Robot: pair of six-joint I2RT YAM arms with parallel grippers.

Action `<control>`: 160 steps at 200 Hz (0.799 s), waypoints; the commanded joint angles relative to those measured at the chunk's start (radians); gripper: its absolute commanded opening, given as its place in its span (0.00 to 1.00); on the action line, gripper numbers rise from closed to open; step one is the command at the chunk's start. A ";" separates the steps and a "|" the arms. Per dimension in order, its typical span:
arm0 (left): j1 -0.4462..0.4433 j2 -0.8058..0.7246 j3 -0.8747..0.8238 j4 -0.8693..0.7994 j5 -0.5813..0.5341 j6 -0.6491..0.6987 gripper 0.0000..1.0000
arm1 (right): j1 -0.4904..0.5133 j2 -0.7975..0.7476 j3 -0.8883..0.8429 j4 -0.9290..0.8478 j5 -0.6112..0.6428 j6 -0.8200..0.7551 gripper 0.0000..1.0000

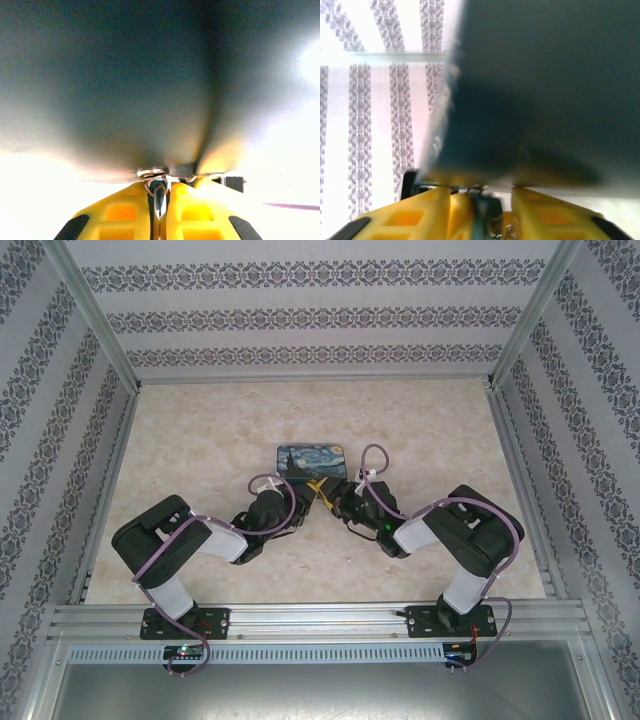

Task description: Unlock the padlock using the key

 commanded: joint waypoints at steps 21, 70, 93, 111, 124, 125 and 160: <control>-0.046 0.020 -0.015 0.042 0.105 0.066 0.00 | -0.006 -0.109 -0.029 0.009 -0.082 -0.060 0.54; -0.020 0.028 -0.007 0.009 0.122 0.098 0.00 | -0.020 -0.218 -0.101 -0.161 -0.114 -0.125 0.68; -0.003 0.024 -0.009 0.001 0.133 0.105 0.00 | -0.028 -0.244 -0.163 -0.204 -0.138 -0.149 0.70; 0.008 0.018 -0.006 -0.015 0.145 0.115 0.00 | -0.033 -0.265 -0.200 -0.221 -0.144 -0.168 0.70; 0.015 0.012 -0.006 -0.027 0.149 0.123 0.00 | -0.033 -0.286 -0.215 -0.246 -0.148 -0.186 0.70; 0.015 0.012 -0.006 -0.028 0.149 0.123 0.00 | -0.034 -0.288 -0.216 -0.250 -0.148 -0.186 0.70; 0.023 -0.010 -0.011 -0.071 0.153 0.145 0.00 | -0.023 -0.418 -0.165 -0.519 -0.124 -0.310 0.69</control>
